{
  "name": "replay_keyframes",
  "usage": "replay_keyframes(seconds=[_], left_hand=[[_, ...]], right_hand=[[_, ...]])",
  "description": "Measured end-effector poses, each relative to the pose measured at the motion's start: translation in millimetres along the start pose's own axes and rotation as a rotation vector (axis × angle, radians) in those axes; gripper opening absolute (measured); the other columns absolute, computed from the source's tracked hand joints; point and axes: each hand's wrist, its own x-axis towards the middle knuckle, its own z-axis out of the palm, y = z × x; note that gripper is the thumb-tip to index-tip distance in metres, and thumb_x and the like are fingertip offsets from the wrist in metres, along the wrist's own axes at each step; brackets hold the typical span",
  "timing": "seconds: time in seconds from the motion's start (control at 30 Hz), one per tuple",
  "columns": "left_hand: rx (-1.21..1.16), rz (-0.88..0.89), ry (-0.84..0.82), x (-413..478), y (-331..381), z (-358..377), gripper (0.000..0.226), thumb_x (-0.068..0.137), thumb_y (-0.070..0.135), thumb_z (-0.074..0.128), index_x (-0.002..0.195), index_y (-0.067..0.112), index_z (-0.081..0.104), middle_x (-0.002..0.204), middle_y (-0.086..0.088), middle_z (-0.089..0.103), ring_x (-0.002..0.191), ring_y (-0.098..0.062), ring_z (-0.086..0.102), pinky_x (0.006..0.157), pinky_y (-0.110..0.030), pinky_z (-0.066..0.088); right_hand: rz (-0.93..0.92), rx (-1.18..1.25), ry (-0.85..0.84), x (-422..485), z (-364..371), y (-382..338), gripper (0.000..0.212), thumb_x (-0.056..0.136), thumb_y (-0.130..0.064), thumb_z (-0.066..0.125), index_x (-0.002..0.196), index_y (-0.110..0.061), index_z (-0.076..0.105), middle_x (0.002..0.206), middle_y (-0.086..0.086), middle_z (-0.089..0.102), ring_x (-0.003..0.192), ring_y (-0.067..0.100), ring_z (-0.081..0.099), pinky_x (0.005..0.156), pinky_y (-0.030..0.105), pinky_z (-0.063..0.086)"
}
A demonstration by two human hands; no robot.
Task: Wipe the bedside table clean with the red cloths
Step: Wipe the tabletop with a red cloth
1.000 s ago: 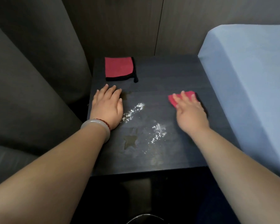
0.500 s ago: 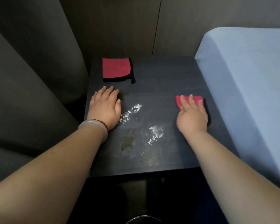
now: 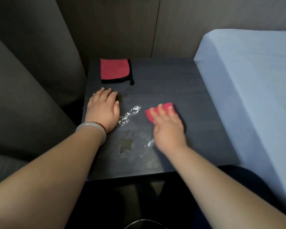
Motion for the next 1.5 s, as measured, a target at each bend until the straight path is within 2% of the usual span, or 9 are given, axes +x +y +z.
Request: replay_keyframes(seconds=[0.1, 0.3, 0.5, 0.73, 0.93, 1.13, 1.23, 1.37, 1.5], left_hand=[[-0.003, 0.005, 0.003, -1, 0, 0, 0.043, 0.100, 0.028, 0.038, 0.140, 0.015, 0.047, 0.150, -0.009, 0.042, 0.143, -0.028, 0.025, 0.117, -0.047, 0.018], [0.010, 0.009, -0.015, 1, 0, 1, 0.044, 0.100, 0.030, 0.037, 0.141, 0.015, 0.046, 0.150, -0.009, 0.042, 0.144, -0.028, 0.025, 0.118, -0.047, 0.017], [0.011, 0.006, -0.007, 0, 0, -2, 0.047, 0.099, 0.031, 0.032, 0.140, 0.014, 0.047, 0.148, -0.010, 0.043, 0.143, -0.029, 0.026, 0.117, -0.049, 0.019], [0.026, 0.004, -0.025, 1, 1, -1, 0.044, 0.101, 0.028, 0.037, 0.141, 0.013, 0.046, 0.149, -0.010, 0.043, 0.143, -0.029, 0.026, 0.117, -0.049, 0.019], [0.000, 0.008, 0.012, -1, -1, 0, 0.048, 0.097, 0.031, 0.033, 0.138, 0.011, 0.050, 0.145, -0.012, 0.047, 0.141, -0.031, 0.030, 0.115, -0.050, 0.022], [0.031, -0.001, -0.011, 0, 1, 0, 0.044, 0.100, 0.027, 0.037, 0.141, 0.012, 0.046, 0.149, -0.011, 0.043, 0.143, -0.030, 0.026, 0.116, -0.048, 0.020], [0.028, 0.009, -0.001, 0, 0, 0, 0.044, 0.100, 0.026, 0.038, 0.140, 0.012, 0.047, 0.148, -0.011, 0.044, 0.142, -0.031, 0.027, 0.115, -0.050, 0.022], [0.003, 0.011, 0.015, -1, -1, 0, 0.046, 0.098, 0.029, 0.036, 0.138, 0.012, 0.048, 0.145, -0.012, 0.047, 0.140, -0.032, 0.030, 0.114, -0.051, 0.023], [0.005, 0.015, 0.002, -1, 0, 0, 0.049, 0.097, 0.032, 0.032, 0.139, 0.012, 0.048, 0.146, -0.011, 0.046, 0.141, -0.032, 0.030, 0.114, -0.051, 0.024]], right_hand=[[-0.150, -0.004, -0.024, -4, -1, 6, 0.060, 0.096, -0.016, 0.039, 0.151, -0.038, 0.029, 0.161, -0.010, 0.018, 0.151, 0.024, 0.007, 0.119, 0.038, 0.008], [0.419, -0.007, 0.043, 30, -39, 95, 0.057, 0.099, -0.015, 0.038, 0.152, -0.035, 0.028, 0.163, -0.002, 0.015, 0.149, 0.036, 0.004, 0.115, 0.058, 0.007], [-0.210, 0.020, -0.018, -21, -1, 3, 0.058, 0.097, -0.020, 0.041, 0.150, -0.040, 0.030, 0.161, -0.012, 0.018, 0.151, 0.023, 0.005, 0.119, 0.039, 0.006], [0.418, -0.017, 0.062, 22, -41, 97, 0.052, 0.102, -0.027, 0.034, 0.151, -0.040, 0.025, 0.164, -0.001, 0.012, 0.149, 0.037, 0.004, 0.119, 0.050, 0.006], [-0.131, -0.023, -0.041, -15, -7, 17, 0.055, 0.100, -0.024, 0.034, 0.150, -0.046, 0.023, 0.163, -0.013, 0.010, 0.151, 0.025, 0.000, 0.120, 0.042, 0.005], [0.401, -0.041, 0.072, 8, -37, 111, 0.053, 0.101, -0.023, 0.034, 0.151, -0.037, 0.028, 0.163, 0.001, 0.017, 0.148, 0.040, 0.007, 0.118, 0.049, 0.009], [0.246, -0.033, 0.078, -8, -16, 48, 0.063, 0.090, -0.025, 0.022, 0.152, -0.034, 0.028, 0.163, 0.001, 0.018, 0.149, 0.038, 0.007, 0.118, 0.044, 0.011], [-0.098, 0.024, -0.023, -33, 5, -17, 0.062, 0.092, -0.023, 0.035, 0.151, -0.040, 0.026, 0.162, -0.009, 0.018, 0.151, 0.026, 0.005, 0.120, 0.039, 0.010], [0.159, -0.124, 0.219, -16, -21, 64, 0.063, 0.081, -0.028, 0.037, 0.142, -0.036, 0.048, 0.141, 0.006, 0.050, 0.126, 0.037, 0.042, 0.101, 0.045, 0.037]])
